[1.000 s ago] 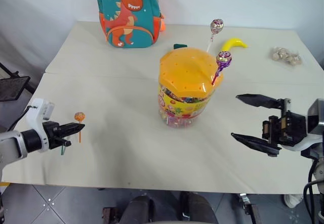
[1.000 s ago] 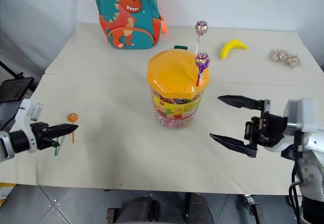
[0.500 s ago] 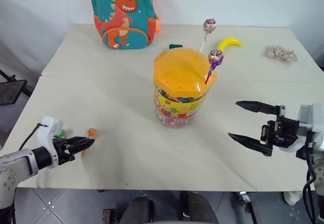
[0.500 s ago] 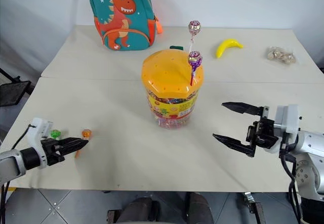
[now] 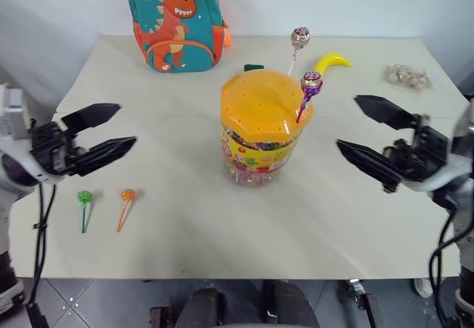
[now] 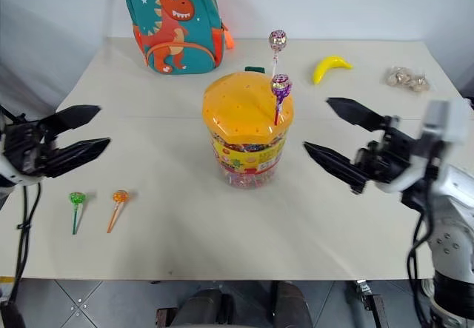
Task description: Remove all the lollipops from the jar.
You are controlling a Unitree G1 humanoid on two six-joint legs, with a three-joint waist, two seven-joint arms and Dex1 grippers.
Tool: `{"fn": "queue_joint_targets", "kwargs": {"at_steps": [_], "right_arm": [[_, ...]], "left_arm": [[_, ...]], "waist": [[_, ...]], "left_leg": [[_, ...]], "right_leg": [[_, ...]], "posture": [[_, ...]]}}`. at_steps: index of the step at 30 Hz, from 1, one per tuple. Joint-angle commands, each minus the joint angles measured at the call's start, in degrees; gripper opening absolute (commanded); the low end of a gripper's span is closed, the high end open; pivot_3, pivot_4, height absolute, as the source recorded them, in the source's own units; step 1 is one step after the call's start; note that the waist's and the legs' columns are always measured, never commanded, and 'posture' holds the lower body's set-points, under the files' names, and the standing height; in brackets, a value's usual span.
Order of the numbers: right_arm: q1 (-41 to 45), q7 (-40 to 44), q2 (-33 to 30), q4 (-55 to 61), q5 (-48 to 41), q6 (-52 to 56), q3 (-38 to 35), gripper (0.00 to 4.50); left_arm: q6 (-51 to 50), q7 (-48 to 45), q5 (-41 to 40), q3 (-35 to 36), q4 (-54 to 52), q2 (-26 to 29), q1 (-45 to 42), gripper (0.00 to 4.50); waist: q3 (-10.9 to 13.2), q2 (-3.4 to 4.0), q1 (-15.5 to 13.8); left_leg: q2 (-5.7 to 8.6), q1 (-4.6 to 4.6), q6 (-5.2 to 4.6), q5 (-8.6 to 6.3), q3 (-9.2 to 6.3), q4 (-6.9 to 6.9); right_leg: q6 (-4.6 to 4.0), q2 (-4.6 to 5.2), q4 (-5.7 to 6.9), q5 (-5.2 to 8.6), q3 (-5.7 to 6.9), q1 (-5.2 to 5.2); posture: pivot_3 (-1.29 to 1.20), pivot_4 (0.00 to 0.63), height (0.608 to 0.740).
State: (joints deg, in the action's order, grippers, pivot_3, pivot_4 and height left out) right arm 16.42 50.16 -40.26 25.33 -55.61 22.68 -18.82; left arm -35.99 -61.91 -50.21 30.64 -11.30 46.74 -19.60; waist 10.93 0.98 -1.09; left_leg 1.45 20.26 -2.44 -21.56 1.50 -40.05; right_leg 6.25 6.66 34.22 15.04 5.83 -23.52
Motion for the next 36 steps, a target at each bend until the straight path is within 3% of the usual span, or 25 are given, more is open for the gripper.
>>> {"fn": "queue_joint_targets", "kwargs": {"at_steps": [1,6,9,20,25,28,30,33,36], "right_arm": [[3.1,-2.6,-0.1,0.8,0.9,1.9,2.2,4.5],[10.4,-4.8,1.4,0.0,1.0,5.3,7.3,4.5],[12.5,-4.5,1.5,-1.2,3.3,6.4,10.1,3.9],[14.4,-1.7,4.8,-3.8,3.2,5.5,9.1,0.03],[16.5,0.1,6.1,-7.8,-1.5,3.9,2.3,0.03],[19.7,-4.3,0.8,-14.2,-3.2,8.5,-3.4,0.03],[17.7,-6.7,-7.0,-18.4,-1.4,16.1,-5.1,0.03],[9.7,-8.7,-19.6,-20.0,6.5,26.6,-0.7,0.03],[0.4,-11.4,-23.8,-17.6,13.9,28.7,3.7,0.03]], "left_arm": [[0.8,-2.3,-3.4,-1.2,-1.8,-0.6,-1.4,4.46],[2.4,-3.2,-2.2,-3.0,-1.0,-0.5,-1.3,4.46],[3.5,-2.9,-1.8,-3.3,-1.0,-1.2,-0.4,4.5],[5.3,-2.0,-2.5,-4.4,-2.6,-1.9,-0.4,4.5],[6.1,-2.6,-2.1,-6.0,-2.4,-2.5,-1.1,4.5],[7.0,-4.3,-0.9,-7.7,-1.8,-2.0,-1.5,4.5],[9.1,-7.4,2.9,-10.3,-1.8,0.1,-0.2,4.5],[11.2,-8.8,5.1,-12.1,-1.9,0.4,0.1,4.5],[11.8,-9.6,5.5,-13.2,-1.8,-0.1,0.4,4.5]], "waist": [[0.0,-0.01,0.1],[0.0,-0.03,0.5],[0.0,-0.02,0.6],[0.0,-0.05,0.5],[0.0,-0.06,0.3],[0.0,-0.06,0.2],[0.0,-0.06,-0.1],[0.0,-0.09,-0.4],[0.0,-0.1,-0.3]], "left_leg": [[0.0,0.02,-0.01,0.0,0.03,0.01],[-0.02,0.07,-0.05,0.0,0.15,-0.03],[-0.06,0.04,-0.04,0.0,0.17,-0.04],[-0.07,0.06,-0.05,0.0,0.16,-0.03],[-0.06,0.07,-0.05,0.0,0.15,-0.03],[-0.02,0.07,-0.09,0.01,0.2,-0.06],[-0.01,0.07,-0.11,0.02,0.19,-0.06],[-0.05,0.11,-0.1,0.01,0.11,0.06],[-0.12,0.18,-0.09,0.0,0.16,0.07]], "right_leg": [[0.0,-0.02,-0.03,0.0,0.0,-0.03],[0.02,-0.1,-0.05,-0.01,0.1,-0.07],[0.02,-0.11,-0.02,-0.01,0.08,-0.06],[0.02,-0.11,-0.04,-0.01,0.07,-0.07],[0.02,-0.13,-0.05,-0.01,0.09,-0.06],[0.06,-0.12,-0.03,-0.03,0.1,-0.06],[0.07,-0.09,-0.05,-0.04,0.07,-0.05],[0.01,-0.07,-0.18,-0.01,0.07,-0.04],[0.01,-0.08,-0.26,0.0,0.07,-0.05]], "posture": [[0.0,0.15,0.74],[0.0,0.15,0.74],[0.0,0.15,0.74],[0.0,0.15,0.74],[0.0,0.15,0.74],[0.0,0.15,0.74],[0.0,0.15,0.74],[0.0,0.15,0.74],[0.0,0.15,0.74]]}}
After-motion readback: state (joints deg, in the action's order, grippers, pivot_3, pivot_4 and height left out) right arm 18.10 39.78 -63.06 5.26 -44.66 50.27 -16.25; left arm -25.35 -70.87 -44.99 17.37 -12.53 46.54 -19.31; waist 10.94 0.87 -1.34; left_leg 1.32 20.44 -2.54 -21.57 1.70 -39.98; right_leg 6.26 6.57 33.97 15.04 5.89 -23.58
